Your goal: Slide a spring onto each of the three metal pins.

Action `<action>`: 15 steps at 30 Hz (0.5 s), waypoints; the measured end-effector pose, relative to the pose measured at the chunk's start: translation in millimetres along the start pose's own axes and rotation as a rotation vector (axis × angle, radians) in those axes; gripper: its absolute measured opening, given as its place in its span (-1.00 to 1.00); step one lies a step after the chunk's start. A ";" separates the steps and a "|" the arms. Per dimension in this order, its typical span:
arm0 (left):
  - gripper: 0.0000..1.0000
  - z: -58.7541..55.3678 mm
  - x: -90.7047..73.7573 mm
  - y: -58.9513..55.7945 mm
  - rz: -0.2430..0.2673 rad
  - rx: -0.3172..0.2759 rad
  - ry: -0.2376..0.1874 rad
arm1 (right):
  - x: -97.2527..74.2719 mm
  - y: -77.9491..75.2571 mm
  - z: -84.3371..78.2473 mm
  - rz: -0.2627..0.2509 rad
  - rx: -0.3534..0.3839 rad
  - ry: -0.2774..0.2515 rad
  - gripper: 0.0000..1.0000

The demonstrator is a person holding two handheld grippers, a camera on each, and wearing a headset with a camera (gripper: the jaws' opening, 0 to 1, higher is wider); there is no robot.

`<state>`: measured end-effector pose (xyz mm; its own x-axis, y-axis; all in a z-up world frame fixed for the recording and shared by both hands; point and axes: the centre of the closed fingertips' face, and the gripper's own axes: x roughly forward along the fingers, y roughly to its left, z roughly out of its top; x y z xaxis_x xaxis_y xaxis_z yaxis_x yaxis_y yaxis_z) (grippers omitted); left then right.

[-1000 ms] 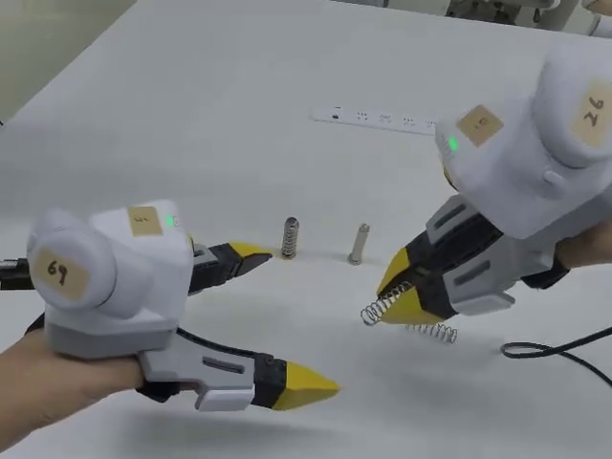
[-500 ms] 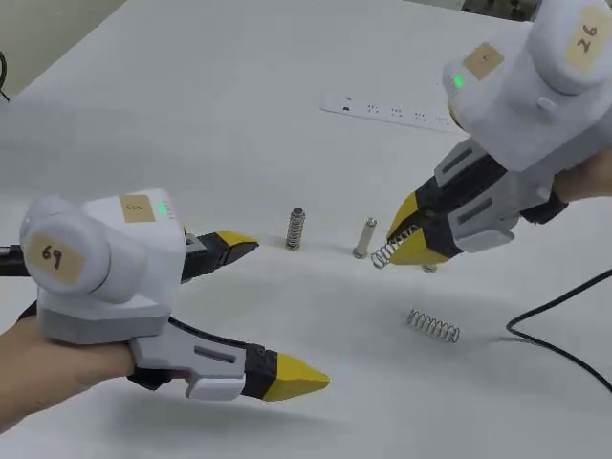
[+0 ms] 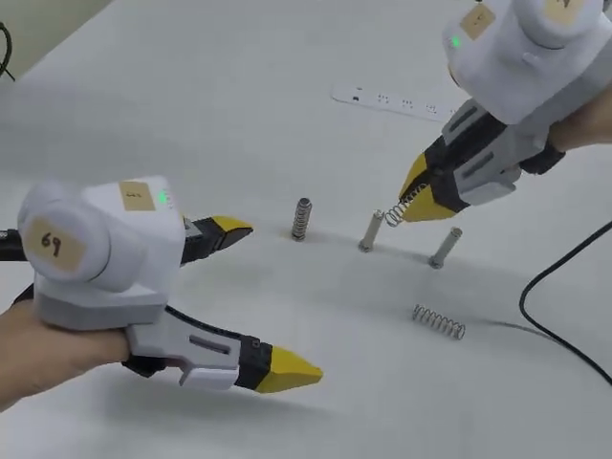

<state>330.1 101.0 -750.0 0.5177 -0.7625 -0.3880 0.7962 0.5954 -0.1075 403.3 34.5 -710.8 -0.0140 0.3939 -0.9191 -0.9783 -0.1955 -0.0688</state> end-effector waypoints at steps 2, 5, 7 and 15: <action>0.92 -1.3 0.3 0.2 0.001 0.000 0.003 | 1.7 -2.5 -1.4 0.004 -0.010 0.014 -0.85; 0.90 -2.9 0.6 0.4 0.002 0.001 0.008 | 3.6 -10.5 -2.8 0.012 -0.016 0.026 -0.85; 0.90 -3.6 0.6 0.7 0.002 0.001 0.009 | 4.4 -13.8 -3.9 0.015 -0.022 0.038 -0.85; 0.90 -7.3 0.7 3.1 0.006 0.001 0.019 | 9.6 -25.0 -7.4 0.024 -0.040 0.071 -0.85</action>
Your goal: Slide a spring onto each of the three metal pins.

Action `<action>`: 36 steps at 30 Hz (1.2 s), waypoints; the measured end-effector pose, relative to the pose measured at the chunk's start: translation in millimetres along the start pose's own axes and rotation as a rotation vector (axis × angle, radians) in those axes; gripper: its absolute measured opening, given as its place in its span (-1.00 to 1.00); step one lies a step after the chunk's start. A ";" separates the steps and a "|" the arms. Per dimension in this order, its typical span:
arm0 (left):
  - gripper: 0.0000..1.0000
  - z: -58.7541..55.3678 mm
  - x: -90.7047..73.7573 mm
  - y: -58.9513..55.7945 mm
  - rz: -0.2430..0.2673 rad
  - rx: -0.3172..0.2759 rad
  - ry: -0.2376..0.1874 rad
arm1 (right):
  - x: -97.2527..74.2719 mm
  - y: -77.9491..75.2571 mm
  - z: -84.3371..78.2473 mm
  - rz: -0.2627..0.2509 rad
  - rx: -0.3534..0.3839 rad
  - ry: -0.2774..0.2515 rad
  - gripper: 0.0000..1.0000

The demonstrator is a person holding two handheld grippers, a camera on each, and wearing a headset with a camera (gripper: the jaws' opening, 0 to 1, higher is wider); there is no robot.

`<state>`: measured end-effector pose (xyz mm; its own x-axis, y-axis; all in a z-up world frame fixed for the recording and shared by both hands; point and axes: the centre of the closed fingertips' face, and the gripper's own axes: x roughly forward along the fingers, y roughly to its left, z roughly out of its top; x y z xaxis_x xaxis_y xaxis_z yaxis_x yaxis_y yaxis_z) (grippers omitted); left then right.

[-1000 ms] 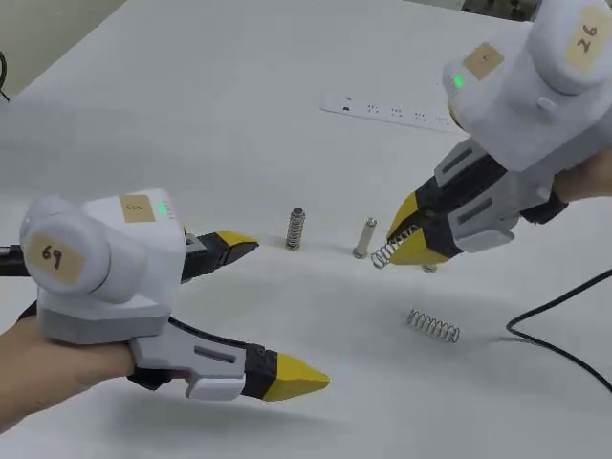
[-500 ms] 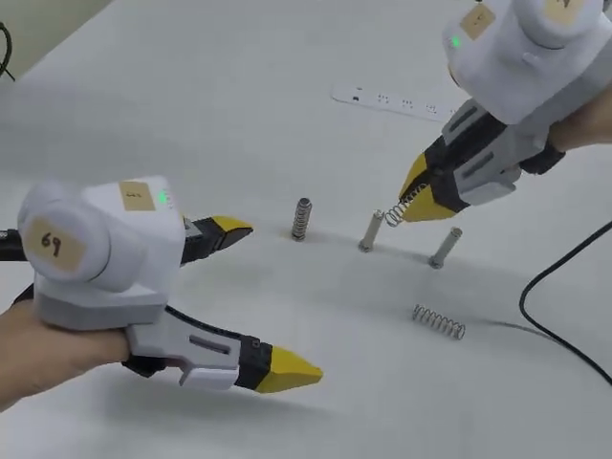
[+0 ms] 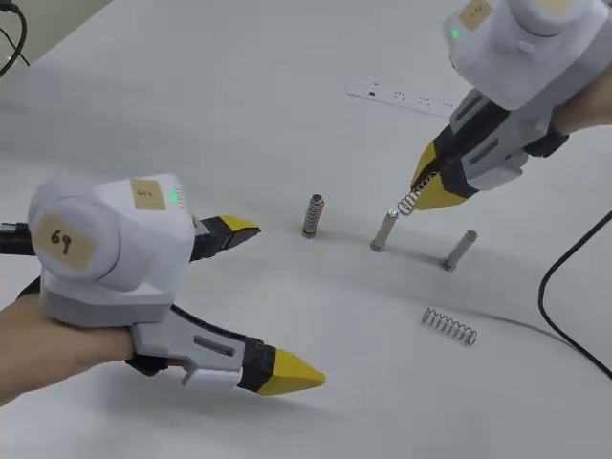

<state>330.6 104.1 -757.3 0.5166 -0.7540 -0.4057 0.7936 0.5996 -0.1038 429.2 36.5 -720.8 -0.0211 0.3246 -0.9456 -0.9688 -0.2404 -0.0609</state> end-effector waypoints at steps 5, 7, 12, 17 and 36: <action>0.89 -2.2 0.9 0.1 -0.005 0.002 0.008 | 3.3 -2.5 -0.4 0.010 -0.007 0.011 -0.85; 0.89 -2.1 1.4 0.9 -0.004 0.000 0.007 | 4.7 -3.1 -1.3 0.016 -0.010 0.020 -0.85; 0.88 -2.9 2.1 2.1 -0.004 -0.001 0.009 | 8.8 -6.1 -2.7 0.023 -0.018 0.030 -0.85; 0.87 -4.3 3.4 1.9 -0.008 -0.002 0.013 | 12.1 -5.3 -1.8 0.030 -0.021 0.029 -0.85; 0.82 -5.0 3.5 3.8 -0.007 -0.009 0.011 | 26.7 -2.2 -1.2 0.055 -0.042 0.059 -0.84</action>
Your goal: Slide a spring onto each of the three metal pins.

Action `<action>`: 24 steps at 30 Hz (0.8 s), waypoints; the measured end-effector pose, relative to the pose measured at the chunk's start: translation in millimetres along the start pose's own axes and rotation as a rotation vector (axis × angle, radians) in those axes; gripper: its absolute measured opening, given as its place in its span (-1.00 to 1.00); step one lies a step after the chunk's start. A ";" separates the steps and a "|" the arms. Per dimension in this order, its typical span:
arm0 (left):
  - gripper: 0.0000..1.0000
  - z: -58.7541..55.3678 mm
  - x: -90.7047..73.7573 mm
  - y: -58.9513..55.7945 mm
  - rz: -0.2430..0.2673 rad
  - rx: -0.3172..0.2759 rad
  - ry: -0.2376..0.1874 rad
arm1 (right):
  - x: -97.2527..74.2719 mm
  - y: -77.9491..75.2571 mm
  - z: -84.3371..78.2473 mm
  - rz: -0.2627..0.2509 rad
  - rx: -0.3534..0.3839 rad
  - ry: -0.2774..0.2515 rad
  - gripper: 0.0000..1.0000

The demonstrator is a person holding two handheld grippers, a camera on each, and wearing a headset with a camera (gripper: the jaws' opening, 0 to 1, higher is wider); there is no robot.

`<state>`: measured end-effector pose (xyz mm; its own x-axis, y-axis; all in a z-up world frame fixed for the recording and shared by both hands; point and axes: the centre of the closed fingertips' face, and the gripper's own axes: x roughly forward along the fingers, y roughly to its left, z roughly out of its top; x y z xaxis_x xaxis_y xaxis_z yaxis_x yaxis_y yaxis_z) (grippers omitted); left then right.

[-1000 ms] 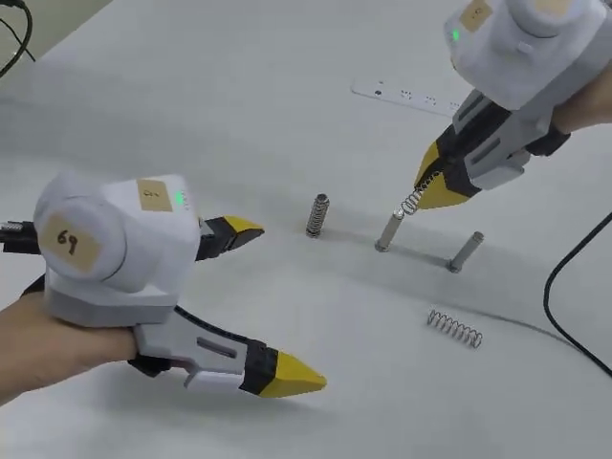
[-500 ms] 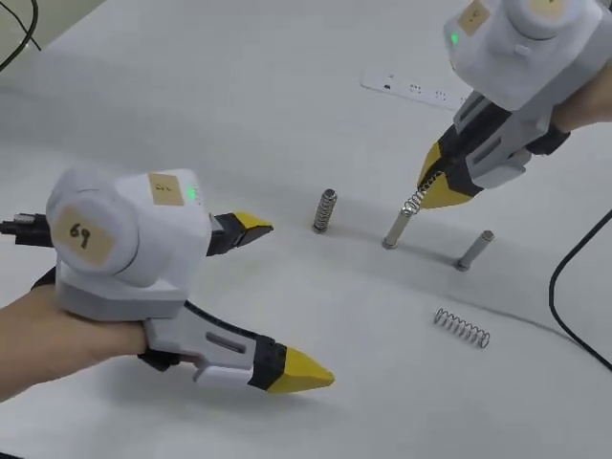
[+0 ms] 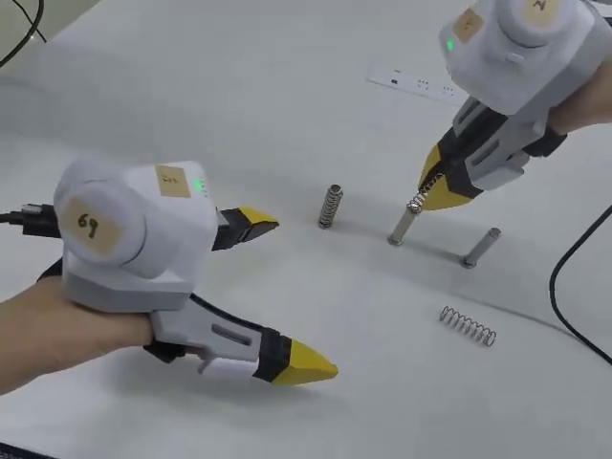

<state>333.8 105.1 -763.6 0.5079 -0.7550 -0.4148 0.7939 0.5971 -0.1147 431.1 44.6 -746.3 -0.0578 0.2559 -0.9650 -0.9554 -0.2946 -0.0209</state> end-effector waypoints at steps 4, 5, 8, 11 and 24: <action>0.81 0.3 -0.8 1.8 0.004 -0.006 -0.003 | 4.1 0.2 0.0 0.003 -0.007 0.005 -0.84; 0.81 0.0 -0.9 2.2 0.006 -0.007 -0.002 | 4.9 0.1 0.2 0.003 -0.010 0.005 -0.84; 0.81 0.1 -1.2 3.1 0.008 -0.007 -0.003 | 7.5 0.8 -0.6 0.010 -0.012 0.013 -0.84; 0.80 0.5 -1.3 4.1 0.010 -0.011 -0.005 | 10.1 2.2 -1.3 0.016 -0.016 0.020 -0.84; 0.80 2.0 -2.3 7.9 0.023 -0.017 -0.011 | 28.7 3.0 -4.5 0.047 -0.030 0.052 -0.84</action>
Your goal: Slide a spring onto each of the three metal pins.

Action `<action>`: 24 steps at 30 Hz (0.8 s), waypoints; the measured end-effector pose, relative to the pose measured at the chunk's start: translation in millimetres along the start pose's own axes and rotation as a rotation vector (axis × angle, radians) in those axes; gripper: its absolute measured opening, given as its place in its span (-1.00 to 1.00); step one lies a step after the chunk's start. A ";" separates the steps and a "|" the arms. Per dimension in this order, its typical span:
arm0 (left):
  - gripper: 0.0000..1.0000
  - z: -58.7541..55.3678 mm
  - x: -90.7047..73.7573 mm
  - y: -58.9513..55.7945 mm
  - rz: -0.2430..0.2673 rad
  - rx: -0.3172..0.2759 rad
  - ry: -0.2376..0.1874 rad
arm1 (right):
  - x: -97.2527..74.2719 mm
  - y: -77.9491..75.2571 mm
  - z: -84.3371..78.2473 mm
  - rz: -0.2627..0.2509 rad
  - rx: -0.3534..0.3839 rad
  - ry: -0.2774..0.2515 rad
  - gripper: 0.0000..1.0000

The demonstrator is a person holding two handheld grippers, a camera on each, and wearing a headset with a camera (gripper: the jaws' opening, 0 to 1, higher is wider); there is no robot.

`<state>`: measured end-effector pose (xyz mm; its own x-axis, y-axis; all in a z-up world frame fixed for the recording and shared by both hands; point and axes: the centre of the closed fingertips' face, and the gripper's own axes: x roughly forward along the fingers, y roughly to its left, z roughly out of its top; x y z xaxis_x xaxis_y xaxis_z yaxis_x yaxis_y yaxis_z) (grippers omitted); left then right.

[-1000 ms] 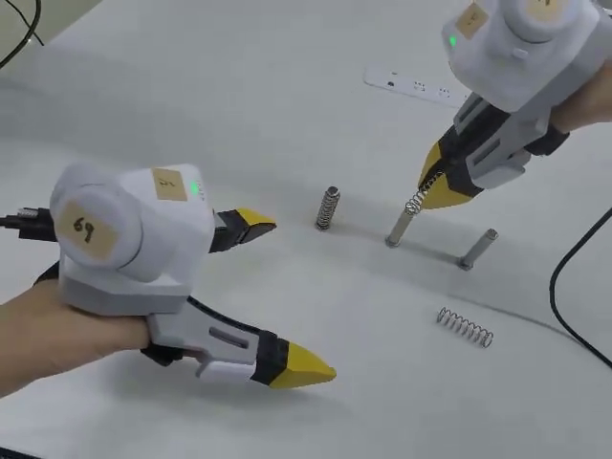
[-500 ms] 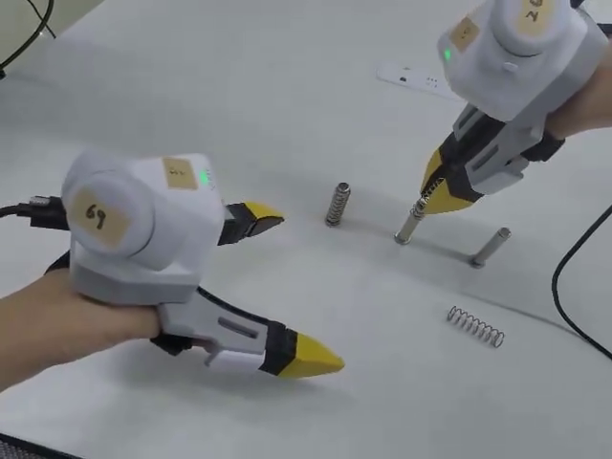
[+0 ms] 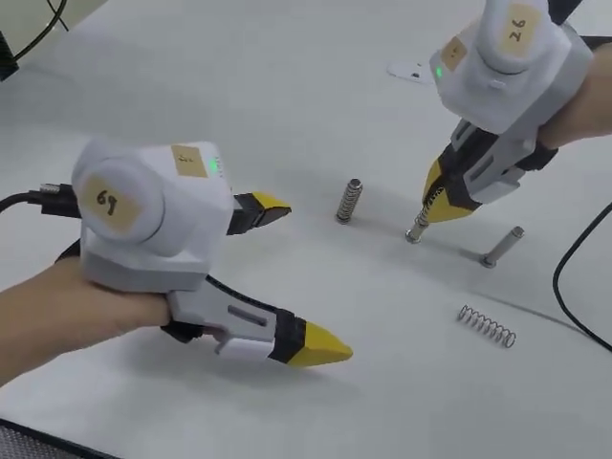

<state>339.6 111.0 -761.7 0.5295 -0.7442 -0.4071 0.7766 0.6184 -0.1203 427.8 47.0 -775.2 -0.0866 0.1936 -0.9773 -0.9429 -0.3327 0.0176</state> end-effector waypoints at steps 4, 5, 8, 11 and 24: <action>0.80 0.8 -0.2 1.4 0.005 0.001 -0.003 | 3.7 -1.2 -0.6 0.006 -0.001 0.005 -0.84; 0.80 1.1 -0.3 1.7 0.006 0.002 -0.004 | 4.7 -1.5 -1.0 0.009 0.005 0.007 -0.84; 0.79 0.1 -0.3 2.5 0.007 0.000 -0.001 | 7.8 -2.0 -1.7 0.014 0.006 0.008 -0.84; 0.78 0.3 -0.4 3.3 0.010 -0.002 -0.002 | 10.1 -2.5 -2.2 0.015 0.005 0.011 -0.84; 0.77 -0.4 0.3 2.3 0.006 -0.005 0.002 | 18.4 -5.2 -4.0 0.022 0.011 0.021 -0.84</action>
<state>341.4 112.3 -762.5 0.5333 -0.7403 -0.4093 0.7718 0.6239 -0.1229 432.4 48.6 -794.1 -0.1009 0.1668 -0.9808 -0.9443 -0.3264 0.0417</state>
